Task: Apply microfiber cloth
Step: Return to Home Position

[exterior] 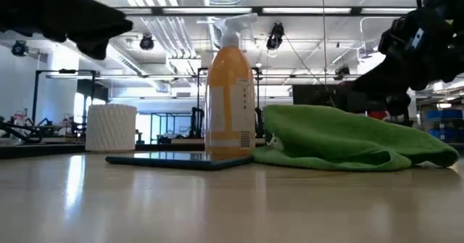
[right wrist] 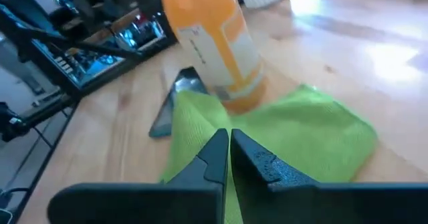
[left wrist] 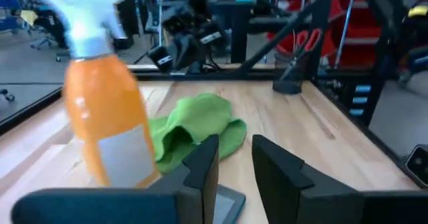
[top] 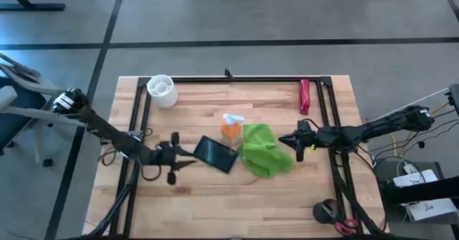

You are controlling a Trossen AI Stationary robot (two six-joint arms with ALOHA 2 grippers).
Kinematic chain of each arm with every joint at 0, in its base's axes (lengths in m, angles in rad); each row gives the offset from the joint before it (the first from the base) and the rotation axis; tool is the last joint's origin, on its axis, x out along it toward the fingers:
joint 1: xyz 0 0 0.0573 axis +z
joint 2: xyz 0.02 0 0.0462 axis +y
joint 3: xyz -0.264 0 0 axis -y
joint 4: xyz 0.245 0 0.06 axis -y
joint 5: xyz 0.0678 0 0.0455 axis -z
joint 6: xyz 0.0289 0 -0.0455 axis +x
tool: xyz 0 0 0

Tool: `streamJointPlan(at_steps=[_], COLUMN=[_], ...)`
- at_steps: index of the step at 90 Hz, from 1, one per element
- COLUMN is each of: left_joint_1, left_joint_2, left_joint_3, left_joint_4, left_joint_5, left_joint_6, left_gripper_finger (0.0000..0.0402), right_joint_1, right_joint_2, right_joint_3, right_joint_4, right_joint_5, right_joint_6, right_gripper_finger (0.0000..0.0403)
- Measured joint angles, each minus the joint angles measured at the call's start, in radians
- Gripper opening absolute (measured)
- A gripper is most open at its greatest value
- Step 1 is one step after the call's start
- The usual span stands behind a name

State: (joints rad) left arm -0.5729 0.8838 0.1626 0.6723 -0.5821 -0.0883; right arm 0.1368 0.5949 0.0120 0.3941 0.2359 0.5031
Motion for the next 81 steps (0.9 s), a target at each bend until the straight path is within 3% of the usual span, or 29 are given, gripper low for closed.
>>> streamJointPlan(at_steps=[13, 22, 36, 46, 67, 81], left_joint_1=[0.049, 0.113, 0.220, 0.269, 0.283, 0.283], left_joint_2=[-0.180, -0.273, -0.363, -0.405, -0.536, -0.625], left_joint_3=[-0.052, -0.054, -0.054, -0.053, -0.051, -0.054], left_joint_4=[-0.003, -0.075, -0.229, -0.247, -0.305, -0.459], left_joint_5=[0.005, 0.069, 0.096, 0.104, 0.129, 0.129], left_joint_6=[0.022, 0.015, -0.028, -0.020, 0.087, 0.086], left_gripper_finger=[0.0075, 0.0074, 0.0074, 0.0074, 0.0074, 0.0074], right_joint_1=[0.000, 0.000, 0.000, 0.000, 0.002, 0.003], right_joint_2=[-0.096, -0.120, -0.122, -0.092, -0.081, -0.081], right_joint_3=[0.001, 0.001, 0.001, 0.001, 0.001, 0.001], right_joint_4=[0.010, 0.008, 0.008, 0.007, 0.007, 0.024], right_joint_5=[0.033, 0.057, 0.045, 0.043, 0.017, -0.033], right_joint_6=[-0.105, -0.152, -0.193, -0.217, -0.261, -0.300], right_gripper_finger=[0.0000, 0.0000, 0.0000, 0.0000, 0.0000, 0.0000])
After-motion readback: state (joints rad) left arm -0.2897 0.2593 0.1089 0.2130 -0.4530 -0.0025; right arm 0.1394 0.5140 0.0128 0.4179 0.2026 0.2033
